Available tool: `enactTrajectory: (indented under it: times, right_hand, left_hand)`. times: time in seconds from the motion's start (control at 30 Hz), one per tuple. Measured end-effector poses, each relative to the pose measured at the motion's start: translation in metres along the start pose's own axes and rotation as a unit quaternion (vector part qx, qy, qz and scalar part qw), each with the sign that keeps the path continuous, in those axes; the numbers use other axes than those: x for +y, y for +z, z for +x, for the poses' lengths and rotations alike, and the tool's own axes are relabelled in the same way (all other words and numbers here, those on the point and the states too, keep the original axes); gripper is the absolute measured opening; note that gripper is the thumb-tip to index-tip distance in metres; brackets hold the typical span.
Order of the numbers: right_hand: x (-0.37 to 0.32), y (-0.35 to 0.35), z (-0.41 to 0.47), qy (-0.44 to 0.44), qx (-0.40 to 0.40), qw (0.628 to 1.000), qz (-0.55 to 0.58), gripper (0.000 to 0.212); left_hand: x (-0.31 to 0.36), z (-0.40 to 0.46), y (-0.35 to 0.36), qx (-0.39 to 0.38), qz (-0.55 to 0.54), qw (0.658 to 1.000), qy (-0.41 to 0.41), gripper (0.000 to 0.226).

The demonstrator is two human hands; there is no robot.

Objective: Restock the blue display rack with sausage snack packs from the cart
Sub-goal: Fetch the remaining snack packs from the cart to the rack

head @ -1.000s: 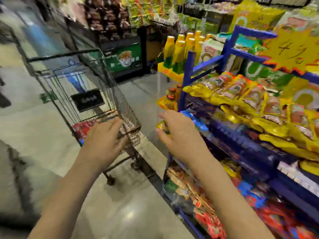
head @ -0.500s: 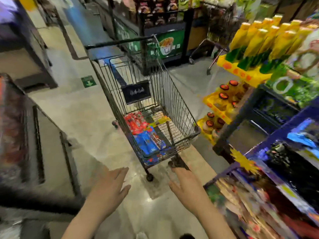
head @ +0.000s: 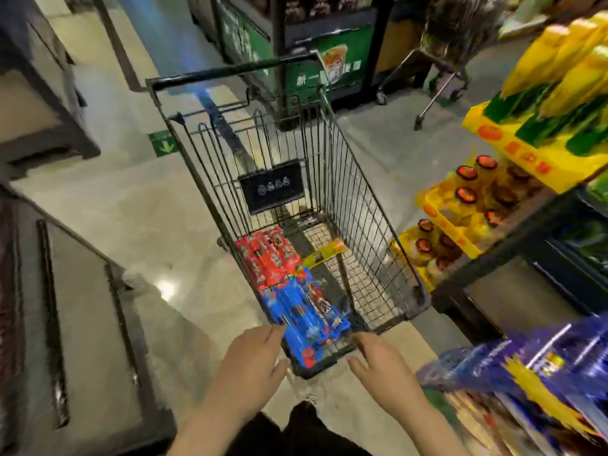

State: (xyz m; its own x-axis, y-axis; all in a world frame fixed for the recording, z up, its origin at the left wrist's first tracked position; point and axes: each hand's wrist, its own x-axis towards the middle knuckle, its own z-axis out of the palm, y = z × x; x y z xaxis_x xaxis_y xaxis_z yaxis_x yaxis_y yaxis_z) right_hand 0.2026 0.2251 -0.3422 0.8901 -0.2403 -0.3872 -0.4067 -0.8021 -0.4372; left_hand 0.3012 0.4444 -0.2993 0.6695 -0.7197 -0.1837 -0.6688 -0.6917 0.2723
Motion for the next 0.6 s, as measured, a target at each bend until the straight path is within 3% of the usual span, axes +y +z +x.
enactTrajectory:
  times: [0.27,0.47,0.6]
  right_hand:
    - [0.004,0.012,0.112,0.093,-0.07,0.993,0.009,0.036]
    - [0.013,0.035,0.157,0.211,-0.12,0.969,0.044,0.047]
    - [0.015,0.051,0.186,0.28,-0.134,0.947,0.079,0.042]
  left_hand:
    - [-0.071,0.119,-0.006,-0.028,0.055,0.997,0.034,0.044]
    - [-0.112,0.229,0.014,-0.138,0.0,0.988,0.071,0.043]
    - [-0.129,0.291,0.04,-0.205,0.016,0.975,0.08,0.044]
